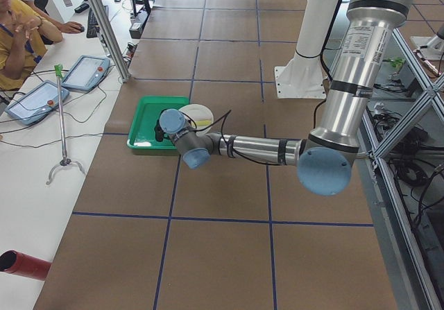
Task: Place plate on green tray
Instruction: 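Carry the plate with the left gripper and lower it onto the green tray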
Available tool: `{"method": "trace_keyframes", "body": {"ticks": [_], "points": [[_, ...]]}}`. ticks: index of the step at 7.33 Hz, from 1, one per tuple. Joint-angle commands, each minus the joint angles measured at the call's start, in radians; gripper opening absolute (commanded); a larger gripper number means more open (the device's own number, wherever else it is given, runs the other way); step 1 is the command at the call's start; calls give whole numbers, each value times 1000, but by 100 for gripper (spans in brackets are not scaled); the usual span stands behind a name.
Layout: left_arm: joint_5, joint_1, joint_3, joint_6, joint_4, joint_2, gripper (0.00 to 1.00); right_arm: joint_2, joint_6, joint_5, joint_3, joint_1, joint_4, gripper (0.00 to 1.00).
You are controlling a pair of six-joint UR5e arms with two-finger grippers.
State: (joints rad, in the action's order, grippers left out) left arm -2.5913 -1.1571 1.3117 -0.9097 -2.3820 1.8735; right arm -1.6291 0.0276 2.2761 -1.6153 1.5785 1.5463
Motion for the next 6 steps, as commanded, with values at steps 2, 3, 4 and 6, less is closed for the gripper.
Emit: {"method": "trace_keyframes", "body": {"ticks": [2,3,4,6], "points": [[122,11,-361,23,50,328,0,0,0,-1,0,0,0,100],[152,22,-438,23,43,384,0,0,0,0,0,0,0,100],[177,48,-489,23,28,412,0,-2,0,-1,0,0,0,100],[177,71,-506,23,4,412,5,0,0,0,0,0,0,100]]}}
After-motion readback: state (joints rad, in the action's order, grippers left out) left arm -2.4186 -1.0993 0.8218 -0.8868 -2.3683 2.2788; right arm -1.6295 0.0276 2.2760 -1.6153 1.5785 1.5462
